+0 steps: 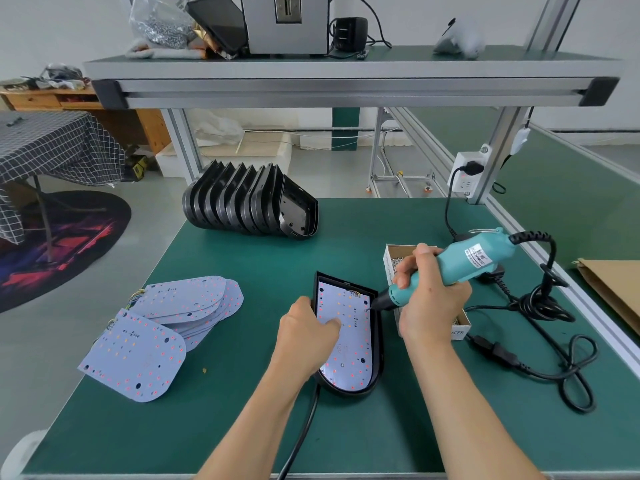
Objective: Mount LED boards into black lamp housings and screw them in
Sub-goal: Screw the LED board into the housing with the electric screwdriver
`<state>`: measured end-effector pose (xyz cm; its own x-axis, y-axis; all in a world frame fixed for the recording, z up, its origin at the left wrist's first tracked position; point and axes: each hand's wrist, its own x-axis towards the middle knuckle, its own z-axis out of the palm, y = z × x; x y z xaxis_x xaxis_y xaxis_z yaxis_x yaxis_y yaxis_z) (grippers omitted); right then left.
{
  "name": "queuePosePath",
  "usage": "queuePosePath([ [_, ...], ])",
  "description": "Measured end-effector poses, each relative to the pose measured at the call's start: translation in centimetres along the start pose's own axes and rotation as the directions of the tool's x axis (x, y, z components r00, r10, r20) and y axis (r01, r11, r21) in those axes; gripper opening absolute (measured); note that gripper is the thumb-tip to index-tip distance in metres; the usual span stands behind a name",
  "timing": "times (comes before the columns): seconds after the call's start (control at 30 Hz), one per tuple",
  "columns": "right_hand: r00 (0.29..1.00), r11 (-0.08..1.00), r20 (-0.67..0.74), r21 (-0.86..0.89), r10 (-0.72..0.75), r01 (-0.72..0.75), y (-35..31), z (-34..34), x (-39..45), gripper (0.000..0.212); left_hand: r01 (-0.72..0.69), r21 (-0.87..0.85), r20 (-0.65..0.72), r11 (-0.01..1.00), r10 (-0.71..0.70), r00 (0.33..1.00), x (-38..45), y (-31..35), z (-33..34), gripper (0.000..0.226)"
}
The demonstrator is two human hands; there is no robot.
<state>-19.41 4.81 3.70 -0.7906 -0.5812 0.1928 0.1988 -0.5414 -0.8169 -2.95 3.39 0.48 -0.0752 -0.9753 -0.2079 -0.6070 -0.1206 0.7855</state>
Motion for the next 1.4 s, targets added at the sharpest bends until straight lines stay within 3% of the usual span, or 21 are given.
queuePosePath([
  [0.53,0.999,0.999,-0.046,0.05,0.021,-0.018,0.0,-0.5,0.0,0.016,0.01,-0.061,0.01,0.998,-0.009,1.0,-0.2,-0.4,-0.1,0.024],
  [0.93,1.0,0.991,0.016,0.137,0.003,-0.005,-2.8,0.3,-0.1,0.026,0.035,-0.078,0.023,0.996,-0.033,0.999,-0.4,-0.4,-0.2,0.028],
  [1.07,0.999,0.992,-0.028,0.124,0.037,-0.033,-3.4,-0.1,-0.3,0.021,0.057,-0.201,0.053,0.978,-0.048,0.997,-0.4,-0.8,-0.4,0.028],
  [1.2,0.982,0.975,-0.042,0.139,0.183,-0.176,-4.7,-1.3,-0.2,0.018,0.069,-0.373,0.069,0.925,-0.046,0.997,-0.7,-1.7,-0.9,0.015],
  [1.27,0.958,0.958,0.025,0.039,0.284,-0.285,-5.6,-2.3,0.1,0.021,0.076,-0.454,0.064,0.888,-0.053,0.997,-1.1,-2.3,-1.6,0.023],
  [1.4,0.874,0.815,0.149,-0.461,0.462,-0.352,-6.3,-3.8,-0.1,0.021,0.077,-0.621,0.051,0.78,-0.059,0.997,-1.5,-3.2,-2.9,0.015],
])
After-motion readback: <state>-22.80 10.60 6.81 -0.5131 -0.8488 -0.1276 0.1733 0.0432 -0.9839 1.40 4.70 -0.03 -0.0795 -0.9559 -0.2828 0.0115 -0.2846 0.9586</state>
